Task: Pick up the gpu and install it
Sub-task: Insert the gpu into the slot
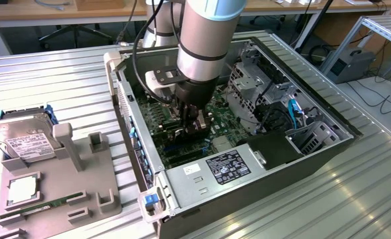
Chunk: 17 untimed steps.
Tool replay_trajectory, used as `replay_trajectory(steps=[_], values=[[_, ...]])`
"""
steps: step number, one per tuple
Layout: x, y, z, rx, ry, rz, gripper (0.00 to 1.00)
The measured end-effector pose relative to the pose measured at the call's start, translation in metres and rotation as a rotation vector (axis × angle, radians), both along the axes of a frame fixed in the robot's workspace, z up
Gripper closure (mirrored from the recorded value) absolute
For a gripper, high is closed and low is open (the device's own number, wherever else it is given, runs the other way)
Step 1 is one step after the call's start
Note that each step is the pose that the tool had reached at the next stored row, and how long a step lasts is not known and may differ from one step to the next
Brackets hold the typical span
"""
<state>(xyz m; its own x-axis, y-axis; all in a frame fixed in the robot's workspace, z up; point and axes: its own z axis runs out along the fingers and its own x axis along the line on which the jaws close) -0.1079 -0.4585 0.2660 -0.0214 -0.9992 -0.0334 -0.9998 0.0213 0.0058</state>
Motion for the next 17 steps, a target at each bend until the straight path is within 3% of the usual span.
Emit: replay_trajectory(steps=[17], values=[[-0.0031,0.0,-0.0015,0.0001,-0.0018,0.0,0.74]])
